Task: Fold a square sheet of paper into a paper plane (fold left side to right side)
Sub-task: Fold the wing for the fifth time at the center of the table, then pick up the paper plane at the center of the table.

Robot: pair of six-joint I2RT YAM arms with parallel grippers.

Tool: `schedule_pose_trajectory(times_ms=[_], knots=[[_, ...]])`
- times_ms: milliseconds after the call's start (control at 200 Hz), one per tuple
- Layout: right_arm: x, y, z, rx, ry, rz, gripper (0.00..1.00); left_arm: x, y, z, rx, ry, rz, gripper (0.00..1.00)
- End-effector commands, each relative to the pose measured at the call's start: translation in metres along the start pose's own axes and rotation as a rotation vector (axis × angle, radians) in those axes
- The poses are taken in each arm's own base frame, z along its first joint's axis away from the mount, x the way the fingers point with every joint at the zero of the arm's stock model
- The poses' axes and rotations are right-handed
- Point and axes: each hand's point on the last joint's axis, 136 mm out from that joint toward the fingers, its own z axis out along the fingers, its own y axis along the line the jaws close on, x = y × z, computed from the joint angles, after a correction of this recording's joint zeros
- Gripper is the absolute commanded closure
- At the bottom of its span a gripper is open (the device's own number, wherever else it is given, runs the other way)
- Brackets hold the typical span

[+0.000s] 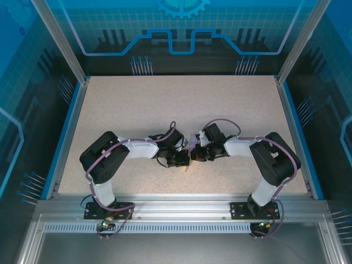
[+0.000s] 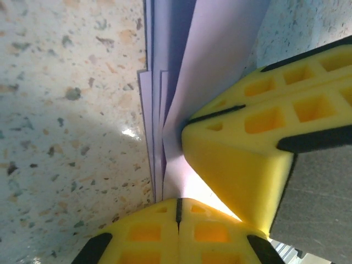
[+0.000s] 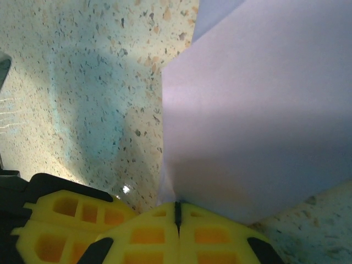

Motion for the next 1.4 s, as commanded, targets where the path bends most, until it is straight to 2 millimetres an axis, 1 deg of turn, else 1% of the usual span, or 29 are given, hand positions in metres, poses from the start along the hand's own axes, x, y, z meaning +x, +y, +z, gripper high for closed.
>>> schedule_pose_trajectory(times_ms=[0, 195, 460, 490, 545, 555, 565, 605, 695, 755, 800, 855, 900, 945, 1005, 1045, 1100, 1145, 1185, 1195, 1225, 1281, 1331, 1396], knots=[[-0.02, -0.019, 0.001, 0.057, -0.045, 0.007, 1.0, 0.019, 0.03, 0.005, -0.102, 0.053, -0.054, 1.0], [-0.043, -0.017, -0.011, 0.019, -0.083, 0.008, 1.0, 0.019, 0.03, 0.006, -0.103, 0.053, -0.054, 1.0], [-0.07, -0.031, -0.017, 0.016, -0.113, 0.034, 1.0, 0.018, 0.027, 0.006, -0.091, 0.053, -0.049, 1.0], [-0.07, -0.033, -0.018, 0.022, -0.112, 0.037, 1.0, 0.018, 0.027, 0.005, -0.089, 0.052, -0.048, 1.0], [-0.073, -0.036, -0.023, 0.032, -0.122, 0.042, 1.0, 0.018, 0.024, 0.004, -0.081, 0.049, -0.04, 1.0], [-0.081, -0.031, -0.027, 0.025, -0.142, 0.03, 1.0, 0.018, 0.023, 0.004, -0.077, 0.048, -0.039, 1.0], [-0.084, -0.029, -0.029, 0.024, -0.151, 0.025, 1.0, 0.017, 0.022, 0.003, -0.073, 0.047, -0.036, 1.0], [-0.088, -0.027, -0.035, 0.031, -0.166, 0.016, 1.0, 0.017, 0.019, 0.001, -0.063, 0.043, -0.025, 1.0], [-0.093, -0.026, -0.052, 0.078, -0.197, 0.0, 1.0, 0.012, 0.005, -0.007, -0.03, 0.019, 0.009, 0.91], [-0.093, -0.023, -0.063, 0.102, -0.218, -0.011, 0.98, 0.006, -0.008, -0.018, -0.002, -0.007, 0.042, 0.82], [-0.092, -0.021, -0.071, 0.121, -0.235, -0.012, 0.91, 0.001, -0.019, -0.028, 0.017, -0.031, 0.068, 0.76], [-0.088, -0.02, -0.08, 0.157, -0.255, -0.011, 0.84, -0.006, -0.03, -0.042, 0.034, -0.073, 0.103, 0.65], [-0.083, -0.019, -0.086, 0.19, -0.27, -0.012, 0.75, -0.011, -0.037, -0.055, 0.032, -0.115, 0.126, 0.56], [-0.077, -0.018, -0.091, 0.233, -0.285, -0.012, 0.67, -0.016, -0.039, -0.068, 0.02, -0.164, 0.143, 0.5], [-0.067, -0.016, -0.096, 0.284, -0.298, -0.012, 0.56, -0.021, -0.035, -0.085, -0.032, -0.24, 0.151, 0.45], [-0.062, -0.011, -0.098, 0.305, -0.308, -0.013, 0.49, -0.023, -0.03, -0.095, -0.06, -0.286, 0.147, 0.42], [-0.057, -0.003, -0.099, 0.323, -0.323, -0.018, 0.42, -0.025, -0.021, -0.108, -0.094, -0.355, 0.125, 0.38], [-0.05, 0.003, -0.096, 0.331, -0.321, -0.023, 0.37, -0.025, -0.013, -0.116, -0.116, -0.404, 0.104, 0.34], [-0.045, 0.007, -0.092, 0.342, -0.317, -0.021, 0.34, -0.024, -0.005, -0.123, -0.133, -0.446, 0.079, 0.31], [-0.038, 0.002, -0.088, 0.354, -0.301, -0.015, 0.33, -0.024, -0.003, -0.124, -0.139, -0.453, 0.073, 0.3], [-0.033, 0.002, -0.083, 0.361, -0.292, -0.008, 0.32, -0.023, 0.002, -0.13, -0.148, -0.479, 0.058, 0.29], [-0.028, 0.003, -0.074, 0.371, -0.283, -0.001, 0.32, -0.021, 0.012, -0.136, -0.169, -0.514, 0.028, 0.26], [-0.025, 0.003, -0.066, 0.385, -0.272, 0.004, 0.32, -0.018, 0.016, -0.139, -0.172, -0.528, 0.017, 0.24], [-0.021, -0.002, -0.056, 0.417, -0.243, 0.013, 0.32, -0.015, 0.02, -0.141, -0.181, -0.532, 0.007, 0.23]])
